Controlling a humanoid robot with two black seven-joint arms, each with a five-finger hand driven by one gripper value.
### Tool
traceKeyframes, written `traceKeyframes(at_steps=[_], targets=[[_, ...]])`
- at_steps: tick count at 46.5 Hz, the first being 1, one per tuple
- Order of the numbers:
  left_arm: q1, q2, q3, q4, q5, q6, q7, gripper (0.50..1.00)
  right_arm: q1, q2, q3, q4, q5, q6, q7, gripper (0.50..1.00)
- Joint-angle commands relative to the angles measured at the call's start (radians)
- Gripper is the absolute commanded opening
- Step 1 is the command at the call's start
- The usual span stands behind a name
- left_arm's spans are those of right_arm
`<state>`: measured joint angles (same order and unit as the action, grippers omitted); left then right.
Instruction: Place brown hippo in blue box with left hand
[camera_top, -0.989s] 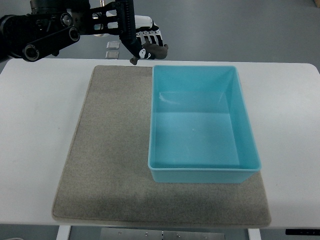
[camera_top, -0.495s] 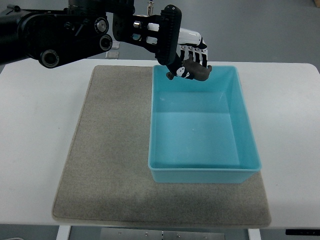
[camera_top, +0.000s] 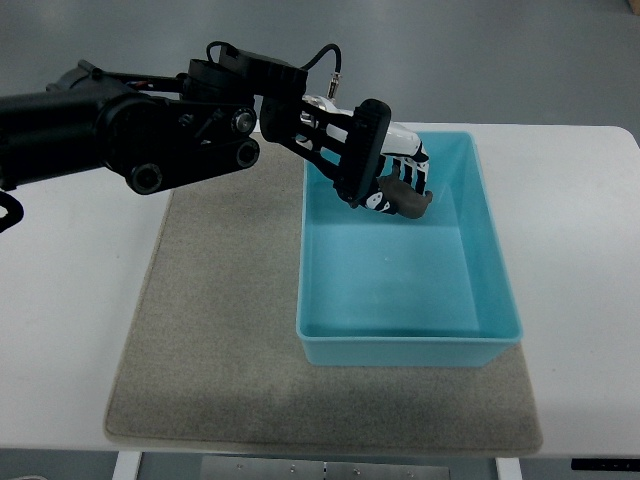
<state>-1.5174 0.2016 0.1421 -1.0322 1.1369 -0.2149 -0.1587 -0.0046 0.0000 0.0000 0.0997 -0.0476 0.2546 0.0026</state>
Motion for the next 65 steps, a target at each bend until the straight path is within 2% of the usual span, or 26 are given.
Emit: traceKeyframes(at_steps=[1, 14, 16, 17, 19, 20, 29, 40, 65], targets=[[0.034, -0.018, 0.001, 0.007, 0.027, 0.038, 0.002, 0.500, 0.000, 0.000, 0.000, 0.000, 0.000, 0.000, -0.001, 0.936], [0.074, -0.039, 0.002, 0.014, 0.034, 0.048, 0.005, 0.503, 0.000, 0.000, 0.000, 0.000, 0.000, 0.000, -0.001, 0.936], [0.074, -0.039, 0.005, 0.014, 0.032, 0.046, 0.005, 0.576, 0.000, 0.000, 0.000, 0.000, 0.000, 0.000, 0.000, 0.936], [0.075, -0.039, 0.005, 0.014, 0.032, 0.046, 0.005, 0.651, 0.000, 0.000, 0.000, 0.000, 0.000, 0.000, -0.001, 0.936], [0.075, -0.039, 0.007, 0.014, 0.027, 0.046, 0.005, 0.839, 0.000, 0.000, 0.000, 0.000, 0.000, 0.000, -0.001, 0.936], [0.075, -0.039, 0.007, 0.014, 0.026, 0.046, 0.005, 0.884, 0.000, 0.000, 0.000, 0.000, 0.000, 0.000, 0.000, 0.936], [0.074, -0.039, 0.007, 0.014, 0.014, 0.035, 0.005, 0.960, 0.000, 0.000, 0.000, 0.000, 0.000, 0.000, 0.000, 0.936], [0.062, -0.024, -0.038, 0.014, -0.058, 0.034, 0.005, 0.994, 0.000, 0.000, 0.000, 0.000, 0.000, 0.000, -0.001, 0.936], [0.056, 0.122, -0.130, 0.072, -0.680, 0.034, 0.004, 0.996, 0.000, 0.000, 0.000, 0.000, 0.000, 0.000, 0.000, 0.936]])
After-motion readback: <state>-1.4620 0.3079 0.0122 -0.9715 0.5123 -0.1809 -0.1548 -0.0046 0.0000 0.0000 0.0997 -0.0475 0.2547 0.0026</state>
